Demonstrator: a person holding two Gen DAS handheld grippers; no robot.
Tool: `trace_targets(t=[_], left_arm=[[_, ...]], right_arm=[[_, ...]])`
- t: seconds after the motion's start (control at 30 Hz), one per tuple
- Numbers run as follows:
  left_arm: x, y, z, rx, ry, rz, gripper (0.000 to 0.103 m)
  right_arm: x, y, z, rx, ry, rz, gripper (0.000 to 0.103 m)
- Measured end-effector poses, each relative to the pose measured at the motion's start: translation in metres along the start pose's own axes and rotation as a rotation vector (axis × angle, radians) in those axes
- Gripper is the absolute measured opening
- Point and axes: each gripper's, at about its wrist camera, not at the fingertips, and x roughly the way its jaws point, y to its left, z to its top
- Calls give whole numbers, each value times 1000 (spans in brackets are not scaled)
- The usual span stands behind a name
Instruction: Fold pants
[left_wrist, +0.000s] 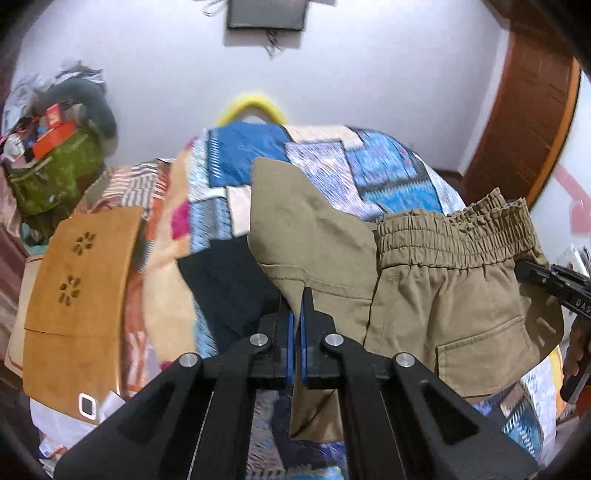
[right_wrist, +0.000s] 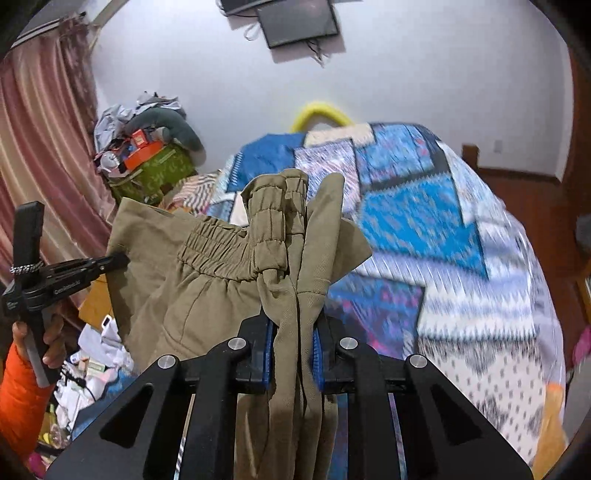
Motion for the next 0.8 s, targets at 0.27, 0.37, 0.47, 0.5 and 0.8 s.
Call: trace_targets(t=[0.27, 0.37, 0.47, 0.5, 0.8], left_arm=[[17, 62, 23, -106, -19, 85, 2], [33, 79, 25, -125, -3, 128, 2], [53, 93, 23, -138, 31, 153, 2], [61, 98, 22, -144, 44, 158, 2], [145, 123, -2, -168, 199, 158, 2]], right_arm=[[55, 33, 45, -90, -15, 49, 15], [82, 47, 55, -115, 1, 67, 15], [110, 56, 61, -127, 24, 76, 15], [120, 58, 61, -130, 35, 75, 15], [204, 45, 57, -113, 187, 23, 15]])
